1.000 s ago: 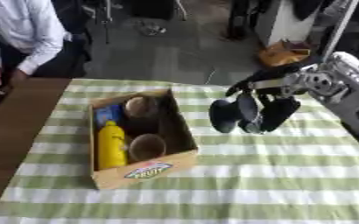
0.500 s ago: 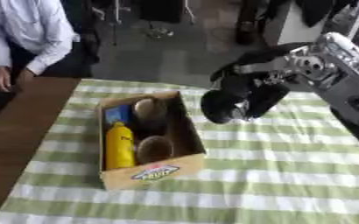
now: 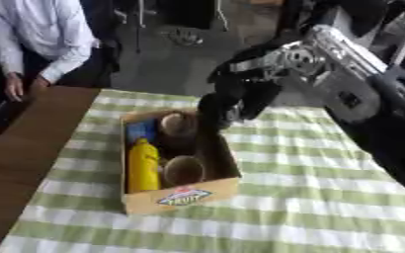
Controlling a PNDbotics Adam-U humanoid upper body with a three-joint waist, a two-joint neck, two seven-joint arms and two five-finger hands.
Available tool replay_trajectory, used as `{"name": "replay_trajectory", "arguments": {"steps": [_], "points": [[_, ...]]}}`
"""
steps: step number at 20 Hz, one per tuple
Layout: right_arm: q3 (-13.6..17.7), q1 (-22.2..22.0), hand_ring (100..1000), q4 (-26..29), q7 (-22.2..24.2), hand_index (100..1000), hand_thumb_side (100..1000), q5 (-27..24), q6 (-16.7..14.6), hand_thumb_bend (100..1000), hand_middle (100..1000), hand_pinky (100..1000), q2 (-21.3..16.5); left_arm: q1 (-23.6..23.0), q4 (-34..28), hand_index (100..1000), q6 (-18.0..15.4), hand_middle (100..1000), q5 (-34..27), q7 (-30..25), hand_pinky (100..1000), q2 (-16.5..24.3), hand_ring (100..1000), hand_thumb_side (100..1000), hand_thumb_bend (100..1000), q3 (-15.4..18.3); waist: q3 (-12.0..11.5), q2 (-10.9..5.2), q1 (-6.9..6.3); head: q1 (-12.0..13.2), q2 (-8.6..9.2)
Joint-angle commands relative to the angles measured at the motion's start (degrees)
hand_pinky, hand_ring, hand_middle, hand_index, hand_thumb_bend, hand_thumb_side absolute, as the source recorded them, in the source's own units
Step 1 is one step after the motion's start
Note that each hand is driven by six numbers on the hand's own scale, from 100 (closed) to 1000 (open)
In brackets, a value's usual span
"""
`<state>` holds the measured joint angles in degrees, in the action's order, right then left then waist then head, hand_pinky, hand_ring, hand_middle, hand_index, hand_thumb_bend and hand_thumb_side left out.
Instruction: Pick up objects on the table and place them in the box.
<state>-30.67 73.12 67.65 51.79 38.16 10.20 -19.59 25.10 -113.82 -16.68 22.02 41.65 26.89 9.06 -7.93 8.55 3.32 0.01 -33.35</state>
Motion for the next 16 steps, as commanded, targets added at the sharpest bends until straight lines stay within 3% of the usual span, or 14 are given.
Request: {"name": "replay_trajectory", "arguments": {"steps": [1,6,10,12,13,14,15,16], "points": [[3.31,2.94,354,-7.23,0.17,462,382,1.08,-1.2,100,392,100,2.21,0.99,-0.77,1000,-0.15,942,-0.37,-0.35,900,0.75,967,975,100,-0.06,-0.39,-0.54,-0.17,-1.87,-1.44],[7.82,4.84,348,-15.93,0.17,463,377,1.96,-3.49,100,389,100,5.12,1.71,-0.77,1000,-0.34,941,-0.61,-0.48,900,0.73,966,974,100,-0.2,-1.76,0.1,0.45,-4.38,-1.71],[10.43,5.41,353,-19.04,0.17,465,387,4.24,-4.3,100,392,100,6.58,2.23,-0.77,1000,-0.49,941,-0.79,-0.56,900,0.59,966,974,100,-0.29,-2.81,0.63,0.78,-5.76,-1.2],[11.42,5.47,397,-19.85,-0.47,497,432,5.64,-4.77,100,431,100,7.04,2.32,-0.77,1000,-0.51,942,-0.84,-0.56,900,0.58,967,974,100,-0.27,-3.04,0.84,0.81,-5.95,-1.13],[11.81,5.44,502,-20.16,-1.04,577,483,6.2,-5.17,186,511,201,7.22,2.35,-0.77,1000,-0.52,941,-0.86,-0.56,900,0.59,967,974,100,-0.26,-3.12,0.91,0.81,-5.98,-1.12],[12.14,5.42,514,-20.39,-1.42,588,491,6.42,-5.83,206,524,216,7.41,2.38,-0.77,1000,-0.54,941,-0.87,-0.55,900,0.61,966,974,100,-0.24,-3.22,0.96,0.82,-5.94,-1.16],[12.38,5.43,616,-20.63,-1.63,675,564,6.5,-6.5,378,636,356,7.52,2.39,-0.77,1000,-0.54,941,-0.88,-0.55,900,0.62,967,973,100,-0.22,-3.28,1.0,0.83,-5.92,-1.19],[12.6,5.5,659,-20.7,-1.57,703,602,6.16,-7.45,451,684,410,7.74,2.4,-0.77,1000,-0.51,941,-0.9,-0.53,900,0.62,966,973,100,-0.21,-3.3,1.03,0.84,-5.87,-1.24]]}}
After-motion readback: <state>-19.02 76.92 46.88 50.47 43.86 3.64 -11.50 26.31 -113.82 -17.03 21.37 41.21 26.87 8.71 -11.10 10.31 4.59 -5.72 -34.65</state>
